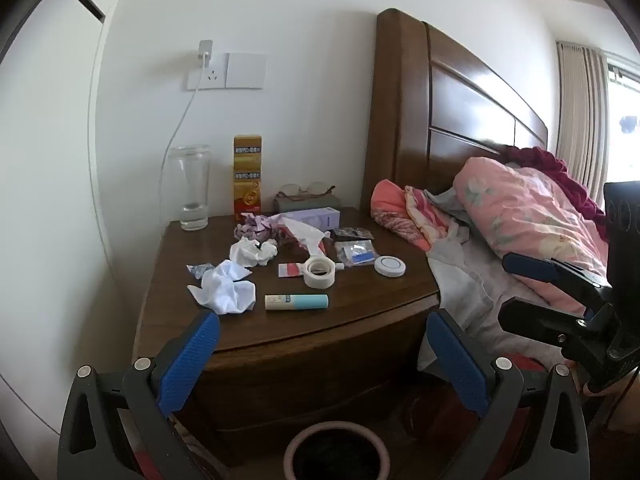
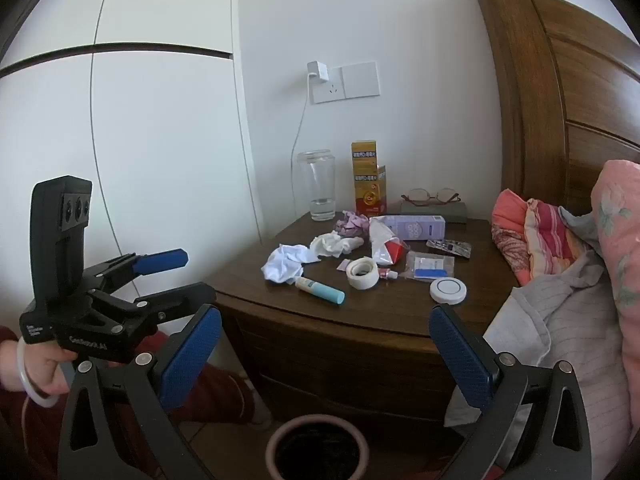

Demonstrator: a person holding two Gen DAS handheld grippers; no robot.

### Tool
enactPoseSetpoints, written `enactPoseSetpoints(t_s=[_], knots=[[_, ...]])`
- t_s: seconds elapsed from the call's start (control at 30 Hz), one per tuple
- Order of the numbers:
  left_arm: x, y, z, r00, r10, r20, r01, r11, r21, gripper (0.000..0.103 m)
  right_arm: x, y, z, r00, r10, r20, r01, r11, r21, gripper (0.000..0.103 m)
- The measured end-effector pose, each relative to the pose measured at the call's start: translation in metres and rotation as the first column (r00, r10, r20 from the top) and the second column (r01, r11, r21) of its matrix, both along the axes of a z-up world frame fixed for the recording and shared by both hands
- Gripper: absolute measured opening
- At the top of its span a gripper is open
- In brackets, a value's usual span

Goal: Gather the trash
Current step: 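Move both tools toward the cluttered bedside table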

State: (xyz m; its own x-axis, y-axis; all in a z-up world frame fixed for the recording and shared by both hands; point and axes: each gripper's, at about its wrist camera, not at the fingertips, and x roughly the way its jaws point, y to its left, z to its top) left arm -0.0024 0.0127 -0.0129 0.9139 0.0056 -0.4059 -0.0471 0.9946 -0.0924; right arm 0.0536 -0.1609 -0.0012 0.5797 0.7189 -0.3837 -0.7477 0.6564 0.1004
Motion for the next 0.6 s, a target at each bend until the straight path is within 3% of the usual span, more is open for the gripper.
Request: enactPoseSetpoints(t_s=[0.6], knots=[[0.0046,-0.0027,-0.0034,0.999,0.002,-0.035,-0.001,0.999,0.040,0.103,0.0011,-0.0003,-0.0002,1.000,-0.001,-0.005,0.001,1.000,-0.002,0.103]])
